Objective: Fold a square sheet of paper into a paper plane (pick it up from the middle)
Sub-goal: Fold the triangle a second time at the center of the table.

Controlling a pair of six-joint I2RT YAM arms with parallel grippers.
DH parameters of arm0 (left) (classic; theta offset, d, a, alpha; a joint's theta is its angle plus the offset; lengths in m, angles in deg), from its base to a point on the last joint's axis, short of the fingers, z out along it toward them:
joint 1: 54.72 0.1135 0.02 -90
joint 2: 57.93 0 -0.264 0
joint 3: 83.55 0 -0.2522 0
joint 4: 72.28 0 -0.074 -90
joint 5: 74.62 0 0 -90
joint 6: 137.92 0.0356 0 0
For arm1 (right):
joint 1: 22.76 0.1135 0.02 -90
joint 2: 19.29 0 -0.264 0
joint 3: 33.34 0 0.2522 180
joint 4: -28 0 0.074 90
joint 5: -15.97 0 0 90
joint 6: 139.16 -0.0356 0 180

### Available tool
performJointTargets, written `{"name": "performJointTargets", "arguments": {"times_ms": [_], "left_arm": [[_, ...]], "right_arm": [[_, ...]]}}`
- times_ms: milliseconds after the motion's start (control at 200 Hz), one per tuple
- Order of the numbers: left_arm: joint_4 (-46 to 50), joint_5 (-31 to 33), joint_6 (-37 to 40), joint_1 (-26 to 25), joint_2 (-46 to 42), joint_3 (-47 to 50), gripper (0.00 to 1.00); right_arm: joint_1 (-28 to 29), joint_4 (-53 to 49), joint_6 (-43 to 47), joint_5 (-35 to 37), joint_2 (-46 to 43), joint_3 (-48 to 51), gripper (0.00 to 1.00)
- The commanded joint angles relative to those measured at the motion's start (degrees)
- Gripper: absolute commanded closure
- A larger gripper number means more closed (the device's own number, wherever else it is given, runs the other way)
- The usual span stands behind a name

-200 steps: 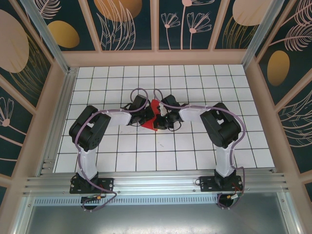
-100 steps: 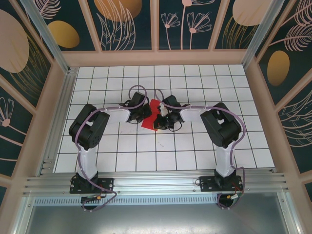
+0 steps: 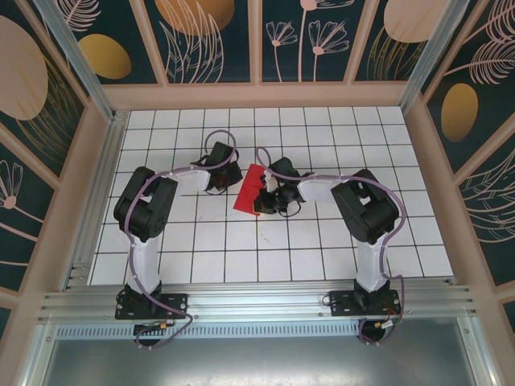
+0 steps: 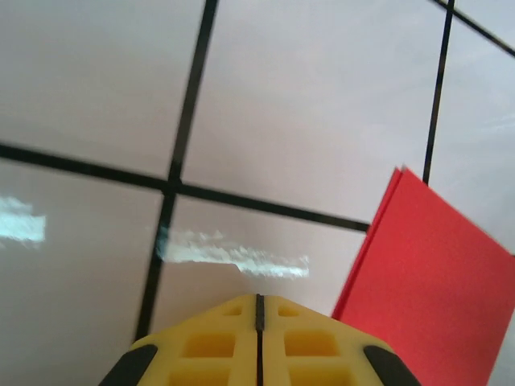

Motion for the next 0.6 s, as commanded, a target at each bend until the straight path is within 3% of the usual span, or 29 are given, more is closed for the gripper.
{"name": "performJointTargets", "arguments": {"times_ms": [0, 320, 596], "left_arm": [[-1.08, -2.19, 3.41, -0.08, -2.5, -0.46, 0.88], [-15.71, -17.56, -4.24, -1.64, -12.62, 14.96, 0.89], [-12.07, -16.9, -5.88, -5.62, -9.69, 14.62, 0.93]], "right_arm": [[-0.17, -7.7, 0.65, 5.06, 2.4, 3.26, 0.97], [-0.11, -7.22, 0.28, 4.46, 2.89, 3.09, 0.99], [-0.19, -7.04, -0.14, 4.06, 3.09, 2.75, 1.0]]}}
